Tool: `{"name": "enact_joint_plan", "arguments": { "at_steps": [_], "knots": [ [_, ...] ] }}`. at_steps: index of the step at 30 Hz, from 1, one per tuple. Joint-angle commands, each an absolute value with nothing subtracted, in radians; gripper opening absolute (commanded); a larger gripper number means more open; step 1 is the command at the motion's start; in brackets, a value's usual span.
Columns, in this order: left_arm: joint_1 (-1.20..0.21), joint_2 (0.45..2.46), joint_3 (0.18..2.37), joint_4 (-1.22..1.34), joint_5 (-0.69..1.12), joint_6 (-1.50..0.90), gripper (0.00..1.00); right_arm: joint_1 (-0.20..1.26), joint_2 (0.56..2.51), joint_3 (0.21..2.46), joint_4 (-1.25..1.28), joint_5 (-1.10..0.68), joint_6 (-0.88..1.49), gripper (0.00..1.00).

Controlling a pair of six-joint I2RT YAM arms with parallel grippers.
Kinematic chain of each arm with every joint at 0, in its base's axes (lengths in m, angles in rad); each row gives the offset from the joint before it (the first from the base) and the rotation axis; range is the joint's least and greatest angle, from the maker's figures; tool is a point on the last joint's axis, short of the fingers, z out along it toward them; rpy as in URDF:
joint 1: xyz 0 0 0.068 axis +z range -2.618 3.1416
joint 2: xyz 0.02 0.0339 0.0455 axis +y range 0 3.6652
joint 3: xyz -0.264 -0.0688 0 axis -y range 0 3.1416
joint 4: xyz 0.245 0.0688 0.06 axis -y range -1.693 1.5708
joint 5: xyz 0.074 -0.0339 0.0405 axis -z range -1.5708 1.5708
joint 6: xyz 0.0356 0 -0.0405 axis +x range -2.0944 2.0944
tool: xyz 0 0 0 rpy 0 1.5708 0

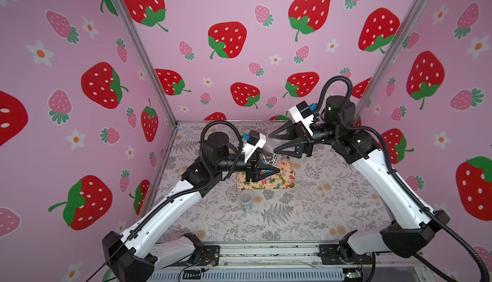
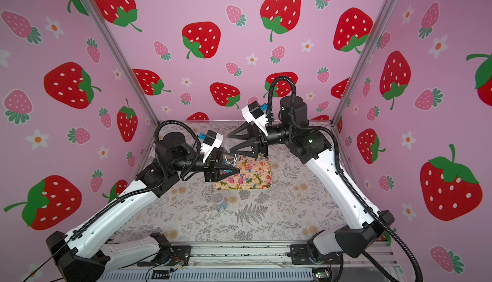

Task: Pour the candies out of the jar
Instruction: Unscrew the lid from the jar.

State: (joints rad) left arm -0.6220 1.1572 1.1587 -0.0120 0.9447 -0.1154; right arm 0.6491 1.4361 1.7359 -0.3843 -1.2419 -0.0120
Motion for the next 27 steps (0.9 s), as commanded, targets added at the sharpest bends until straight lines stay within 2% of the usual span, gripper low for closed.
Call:
{"name": "enact_joint_plan", "arguments": {
  "at_steps": [1,3,7,10,12,16,22,27],
  "knots": [
    [-0.618,1.137,1.184,-0.062,1.02,-0.128,0.35,0.61,1.431,1.796,-0.345,-1.303,-0.115,0.53],
    [-0.618,1.123,1.166,-0.047,0.972,-0.122,0.35,0.609,1.426,1.782,-0.362,-1.291,-0.111,0.58],
    [-0.618,1.099,1.123,-0.012,0.865,-0.103,0.35,0.61,1.38,1.73,-0.368,-1.228,-0.08,0.86],
    [-0.618,1.084,1.082,0.028,0.757,-0.091,0.35,0.61,1.327,1.675,-0.336,-1.112,0.008,0.96],
    [-0.618,1.074,1.048,0.084,0.707,-0.095,0.35,0.609,1.301,1.653,-0.325,-1.009,0.107,0.99],
    [-0.618,1.089,1.046,0.07,0.655,-0.055,0.35,0.613,1.281,1.648,-0.356,-0.811,0.309,0.98],
    [-0.618,1.111,1.065,0.048,0.646,-0.024,0.36,0.669,1.285,1.653,-0.476,-0.623,0.374,0.96],
    [-0.618,1.113,1.072,0.038,0.64,-0.013,0.36,0.703,1.303,1.618,-0.444,-0.638,0.406,0.96]
  ]
}}
